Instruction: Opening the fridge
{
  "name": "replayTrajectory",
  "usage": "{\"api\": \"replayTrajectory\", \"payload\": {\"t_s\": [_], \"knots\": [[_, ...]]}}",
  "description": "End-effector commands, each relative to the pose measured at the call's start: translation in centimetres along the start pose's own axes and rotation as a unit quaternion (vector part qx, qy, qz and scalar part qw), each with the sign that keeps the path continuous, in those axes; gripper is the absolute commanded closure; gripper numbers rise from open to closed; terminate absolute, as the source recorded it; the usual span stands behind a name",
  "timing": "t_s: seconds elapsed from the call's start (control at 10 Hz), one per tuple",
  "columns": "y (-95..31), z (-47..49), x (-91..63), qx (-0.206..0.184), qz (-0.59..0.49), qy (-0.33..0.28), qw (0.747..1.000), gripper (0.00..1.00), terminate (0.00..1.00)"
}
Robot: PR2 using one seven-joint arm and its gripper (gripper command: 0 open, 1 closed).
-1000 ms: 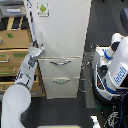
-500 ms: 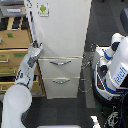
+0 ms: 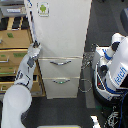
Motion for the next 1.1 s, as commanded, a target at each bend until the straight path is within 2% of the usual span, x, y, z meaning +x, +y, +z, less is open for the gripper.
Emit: {"api": "replayTrajectory", "payload": {"t_s": [0.1,0.7,1.1], "knots": [[-0.2,-0.3,-0.2,0.006,-0.009,0.006,1.000,1.00,0.00],[0.4,-0.7,-3.2,-0.004,-0.025,0.021,0.999,1.00,0.00],[2.1,3.1,-10.3,0.003,-0.038,0.015,0.999,1.00,0.00]]}}
